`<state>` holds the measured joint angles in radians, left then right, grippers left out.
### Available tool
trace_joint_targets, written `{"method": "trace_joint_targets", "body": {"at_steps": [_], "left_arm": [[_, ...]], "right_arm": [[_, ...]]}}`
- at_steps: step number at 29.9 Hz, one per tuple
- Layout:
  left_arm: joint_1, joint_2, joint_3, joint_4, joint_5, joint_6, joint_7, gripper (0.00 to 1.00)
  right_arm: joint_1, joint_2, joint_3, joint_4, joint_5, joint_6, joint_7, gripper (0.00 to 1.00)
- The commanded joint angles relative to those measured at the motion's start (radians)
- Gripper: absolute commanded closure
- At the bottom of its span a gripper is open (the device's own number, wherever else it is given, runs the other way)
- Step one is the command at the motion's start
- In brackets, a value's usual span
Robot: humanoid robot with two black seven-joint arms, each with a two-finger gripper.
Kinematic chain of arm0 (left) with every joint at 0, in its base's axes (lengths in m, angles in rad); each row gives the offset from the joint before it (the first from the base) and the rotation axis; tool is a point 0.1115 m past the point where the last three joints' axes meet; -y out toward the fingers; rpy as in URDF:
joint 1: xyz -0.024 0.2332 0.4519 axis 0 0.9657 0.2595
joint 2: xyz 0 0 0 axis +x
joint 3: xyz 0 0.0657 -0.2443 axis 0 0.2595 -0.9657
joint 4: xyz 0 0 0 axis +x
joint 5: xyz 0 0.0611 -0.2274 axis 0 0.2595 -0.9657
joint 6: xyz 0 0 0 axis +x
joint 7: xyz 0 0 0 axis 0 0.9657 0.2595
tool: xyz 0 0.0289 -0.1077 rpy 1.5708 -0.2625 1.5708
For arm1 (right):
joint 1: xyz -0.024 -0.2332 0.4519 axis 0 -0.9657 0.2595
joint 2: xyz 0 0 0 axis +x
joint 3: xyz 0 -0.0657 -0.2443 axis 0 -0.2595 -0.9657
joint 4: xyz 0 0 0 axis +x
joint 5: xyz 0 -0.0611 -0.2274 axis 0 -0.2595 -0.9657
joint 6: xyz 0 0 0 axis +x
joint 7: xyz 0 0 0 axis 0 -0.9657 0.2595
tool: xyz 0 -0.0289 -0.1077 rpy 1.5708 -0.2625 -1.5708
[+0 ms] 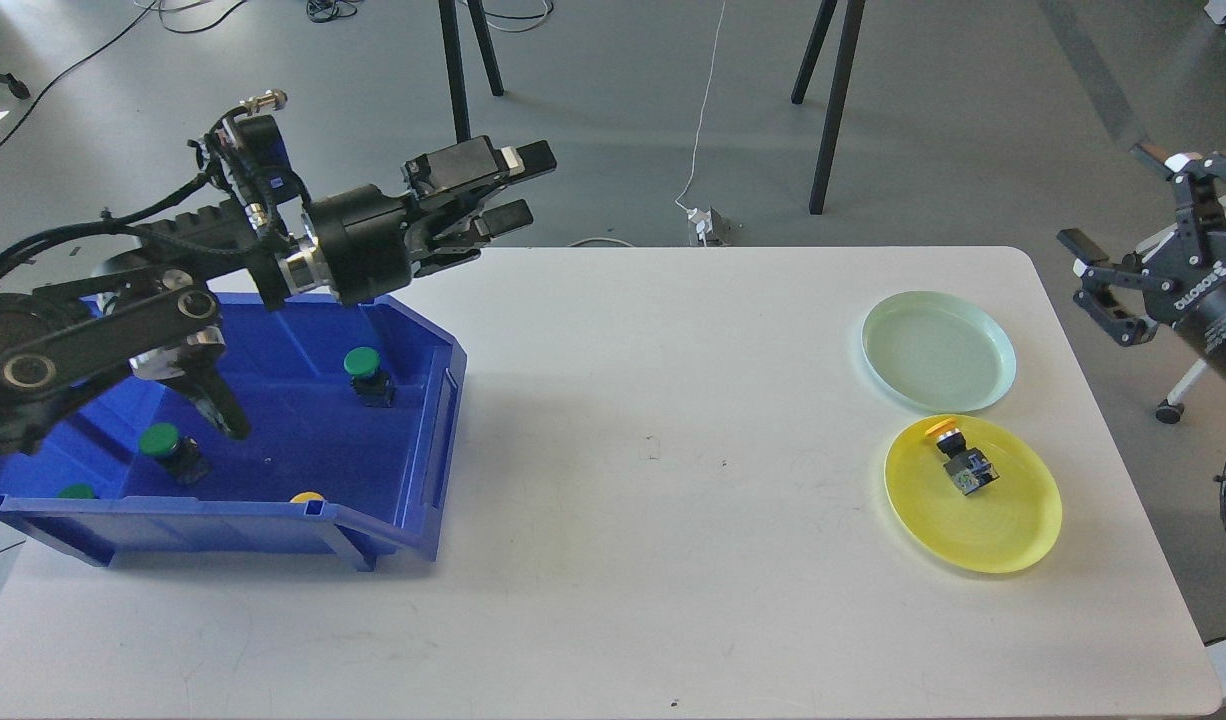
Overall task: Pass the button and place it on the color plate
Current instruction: 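Withdraw the right gripper and lower the left gripper into the bin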
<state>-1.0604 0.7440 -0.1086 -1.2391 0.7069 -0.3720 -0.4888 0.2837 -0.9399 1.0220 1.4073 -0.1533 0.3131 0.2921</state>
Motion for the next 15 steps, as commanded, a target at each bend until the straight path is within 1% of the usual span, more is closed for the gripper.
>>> {"method": "trace_joint_targets", "body": {"at_steps": [1, 4, 6, 9, 12, 15], "left_arm": [[-0.045, 0.168, -0.025, -0.078, 0.165, -0.117, 0.000, 0.03], [-0.062, 0.282, -0.039, -0.161, 0.352, -0.117, 0.000, 0.03], [-0.062, 0.352, -0.036, -0.175, 0.483, -0.117, 0.000, 0.03], [-0.052, 0.432, -0.034, -0.168, 0.748, -0.117, 0.000, 0.03], [-0.027, 0.439, -0.020, -0.122, 0.997, -0.117, 0.000, 0.04], [0.025, 0.414, -0.010, -0.079, 1.062, -0.117, 0.000, 0.04]], "right_arm": [[0.080, 0.023, -0.009, -0.002, 0.017, 0.011, 0.002, 0.03], [0.114, 0.045, -0.077, -0.013, 0.078, 0.008, 0.004, 0.02], [0.112, 0.078, -0.086, -0.018, 0.083, 0.009, 0.004, 0.02], [0.097, 0.082, -0.085, -0.021, 0.083, 0.009, 0.005, 0.02], [0.075, 0.084, -0.082, -0.028, 0.084, 0.011, 0.010, 0.03], [0.071, 0.089, -0.083, -0.030, 0.086, 0.011, 0.012, 0.03]]}}
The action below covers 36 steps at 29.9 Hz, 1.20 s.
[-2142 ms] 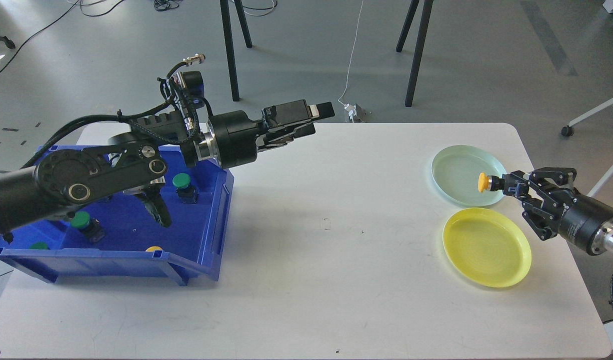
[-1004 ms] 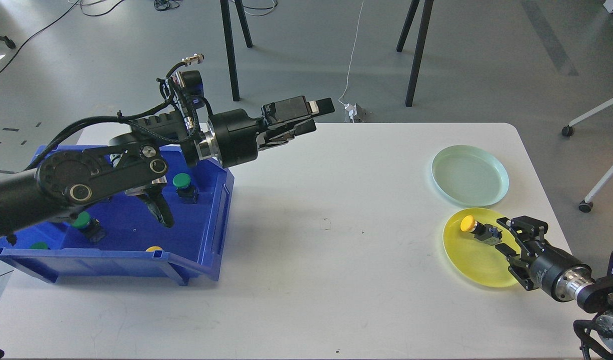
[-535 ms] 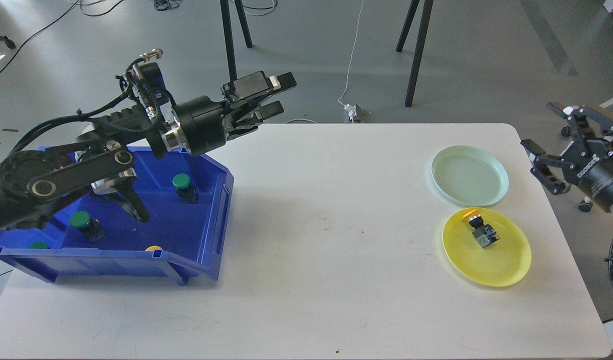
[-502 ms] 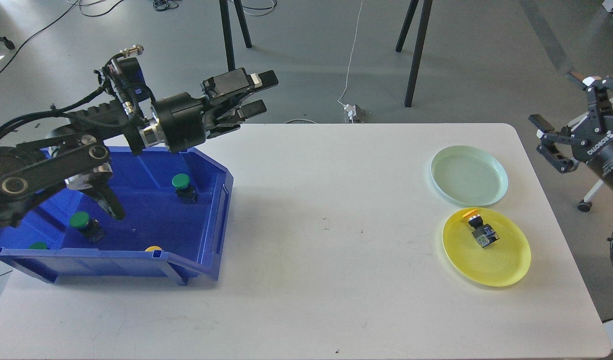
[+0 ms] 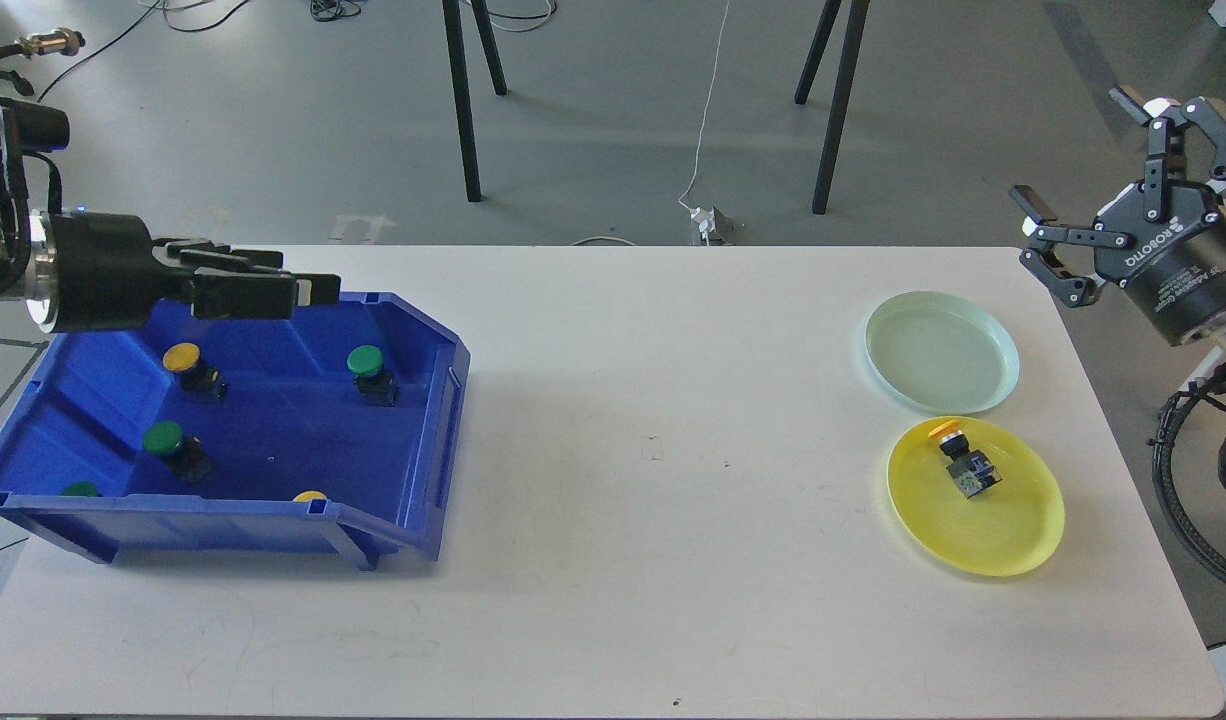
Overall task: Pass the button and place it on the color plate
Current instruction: 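Withdraw the right gripper and lower the left gripper into the bin, then grasp a green button in the bin with the left gripper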
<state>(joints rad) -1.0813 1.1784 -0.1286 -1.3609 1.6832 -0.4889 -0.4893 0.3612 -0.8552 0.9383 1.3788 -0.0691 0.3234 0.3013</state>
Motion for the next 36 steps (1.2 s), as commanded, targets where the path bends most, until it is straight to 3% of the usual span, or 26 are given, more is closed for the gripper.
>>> {"method": "trace_joint_targets", "body": {"at_steps": [1, 14, 36], "left_arm": [[0.061, -0.032, 0.011, 0.067, 0.086, 0.000, 0.001, 0.04], [0.202, -0.246, 0.020, 0.451, 0.194, 0.000, 0.001, 0.04], [0.213, -0.362, 0.021, 0.654, 0.228, 0.000, 0.001, 0.04]], "right_arm": [[-0.010, 0.005, 0.001, -0.001, 0.002, 0.000, 0.002, 0.03], [-0.047, 0.007, 0.002, 0.000, 0.003, 0.002, 0.004, 0.02], [-0.091, 0.007, 0.002, 0.008, 0.005, 0.051, 0.005, 0.02]]}}
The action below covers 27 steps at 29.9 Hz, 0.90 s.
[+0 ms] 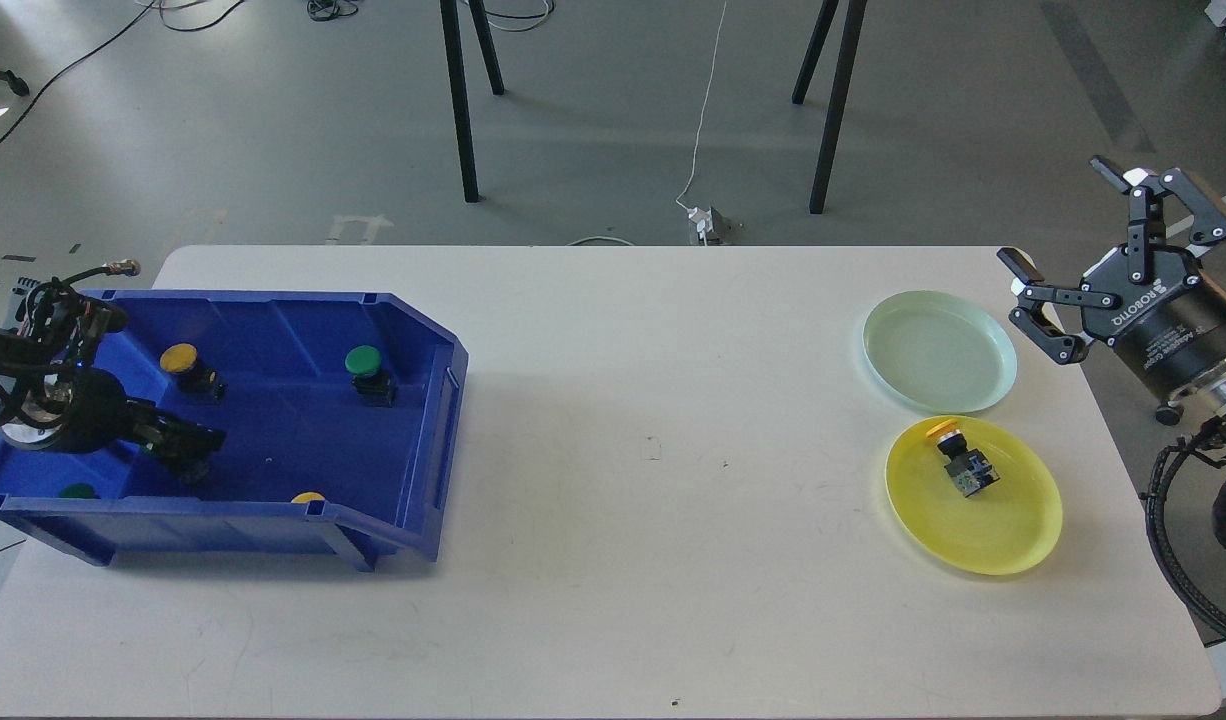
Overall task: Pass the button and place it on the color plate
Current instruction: 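Grasp a green button in the bin with the left gripper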
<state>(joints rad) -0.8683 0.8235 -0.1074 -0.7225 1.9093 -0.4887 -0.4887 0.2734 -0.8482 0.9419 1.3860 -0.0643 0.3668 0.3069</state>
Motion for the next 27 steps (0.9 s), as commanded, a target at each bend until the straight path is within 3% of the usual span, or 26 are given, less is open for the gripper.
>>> {"method": "trace_joint_targets", "body": {"at_steps": [1, 27], "left_arm": [[0.000, -0.007, 0.000, 0.017, 0.002, 0.000, 0.000, 0.04], [0.002, -0.035, 0.057, 0.069, 0.019, 0.012, 0.000, 0.09]], "right_arm": [[-0.005, 0.000, 0.000, -0.001, 0.000, 0.012, 0.001, 0.02], [-0.037, -0.002, 0.000, -0.001, 0.000, 0.029, 0.001, 0.02]]}}
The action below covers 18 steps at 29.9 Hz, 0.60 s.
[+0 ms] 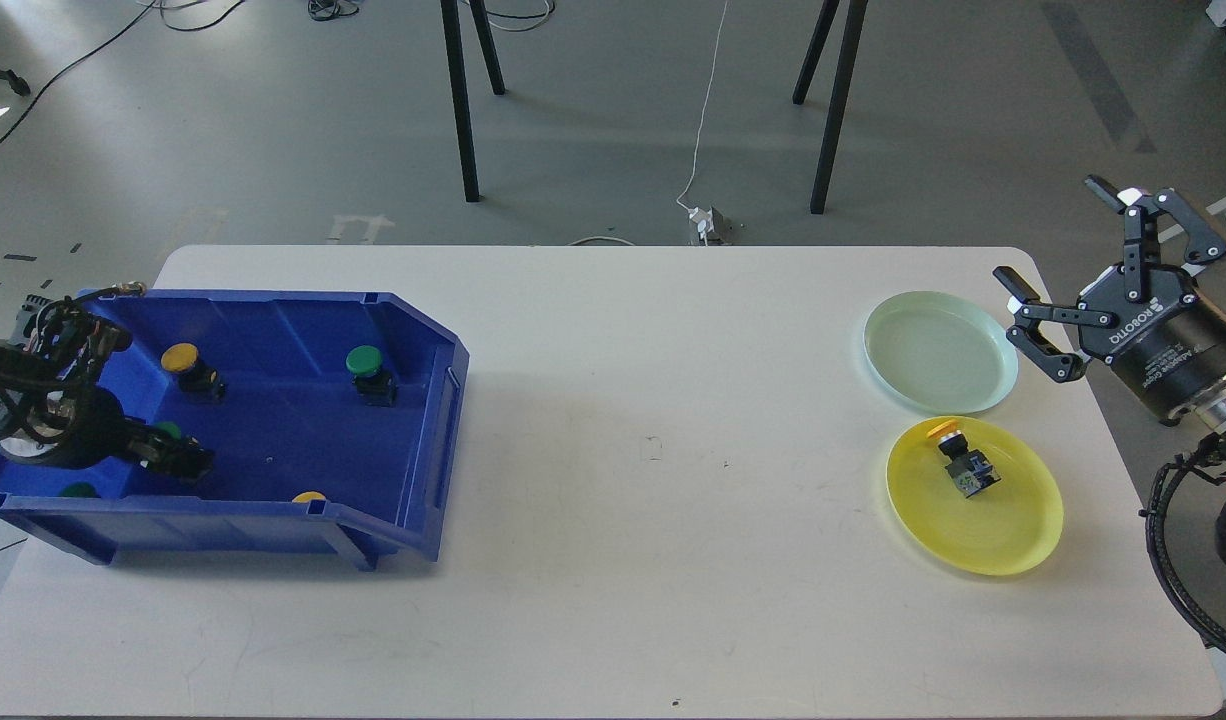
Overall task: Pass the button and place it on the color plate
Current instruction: 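Grasp a green button in the bin with the left gripper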
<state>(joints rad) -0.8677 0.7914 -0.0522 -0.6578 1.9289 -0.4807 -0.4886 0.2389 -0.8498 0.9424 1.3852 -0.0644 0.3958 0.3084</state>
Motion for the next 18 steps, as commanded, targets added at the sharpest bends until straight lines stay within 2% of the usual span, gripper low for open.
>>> {"method": "trace_joint_targets", "body": {"at_steps": [1, 5, 11, 14, 16, 18], "left_arm": [[0.001, -0.004, 0.002, 0.004, -0.001, 0.004, 0.000, 0.11], [0.001, -0.004, 0.002, 0.004, -0.002, 0.007, 0.000, 0.19], [0.001, -0.009, 0.002, 0.004, -0.005, 0.010, 0.000, 0.25], [0.001, -0.009, 0.002, 0.004, -0.002, 0.008, 0.000, 0.33], [0.001, -0.009, 0.002, 0.004, 0.001, 0.010, 0.000, 0.43], [0.003, -0.009, 0.002, 0.004, 0.001, 0.008, 0.000, 0.46]], "right_arm": [[-0.004, 0.000, -0.001, 0.000, 0.000, 0.000, 0.000, 0.02], [-0.006, 0.001, -0.001, 0.000, 0.000, 0.000, 0.000, 0.02], [-0.013, 0.001, -0.001, 0.000, 0.000, 0.000, 0.000, 0.02], [-0.018, 0.001, -0.001, 0.000, 0.000, 0.000, 0.000, 0.02], [-0.020, 0.001, -0.001, 0.000, 0.000, 0.000, 0.001, 0.02], [-0.020, 0.001, -0.001, 0.000, 0.000, 0.000, 0.008, 0.02]]}}
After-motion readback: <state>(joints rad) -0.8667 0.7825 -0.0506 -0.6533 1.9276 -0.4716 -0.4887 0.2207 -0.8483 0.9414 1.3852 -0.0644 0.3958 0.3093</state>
